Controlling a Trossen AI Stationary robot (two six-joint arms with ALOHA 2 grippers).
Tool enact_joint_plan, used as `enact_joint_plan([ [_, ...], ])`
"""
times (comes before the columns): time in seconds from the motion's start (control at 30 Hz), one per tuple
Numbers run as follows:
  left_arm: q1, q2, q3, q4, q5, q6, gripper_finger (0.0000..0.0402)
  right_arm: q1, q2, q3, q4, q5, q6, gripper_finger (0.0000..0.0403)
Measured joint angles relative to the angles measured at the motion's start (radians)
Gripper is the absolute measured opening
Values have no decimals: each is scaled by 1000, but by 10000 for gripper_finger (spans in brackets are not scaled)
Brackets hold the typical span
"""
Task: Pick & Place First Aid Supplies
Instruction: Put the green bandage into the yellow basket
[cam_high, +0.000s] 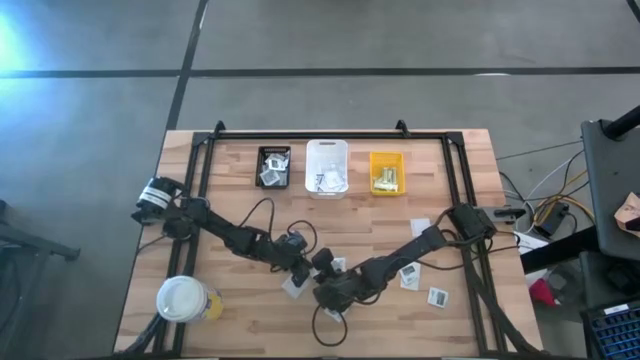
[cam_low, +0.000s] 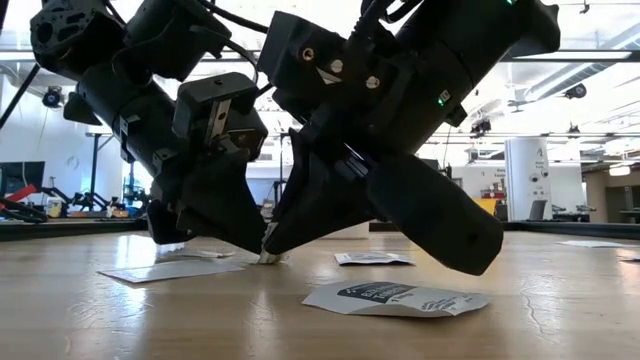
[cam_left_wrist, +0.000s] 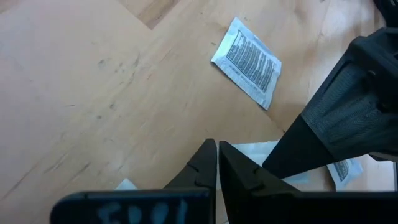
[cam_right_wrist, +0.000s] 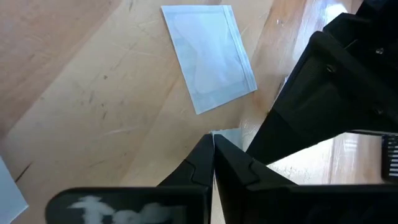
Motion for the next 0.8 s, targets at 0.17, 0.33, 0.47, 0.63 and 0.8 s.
enact_joint_plan([
  [0.17,2,-2,0,1,-11,26,31,0,0,0,-2,-2,16,8],
  [0.33,8,-11,1,4,-10,86,75,4,0,5,-14,2,18,8],
  [0.47,22,-43,2,-11,10,171,114,7,0,8,-21,5,17,8],
  [0.63,55,-138,3,-154,28,215,140,8,-10,7,-49,12,18,8],
  [0.8,78,-259,3,-326,20,259,142,9,-38,7,-53,58,18,8],
])
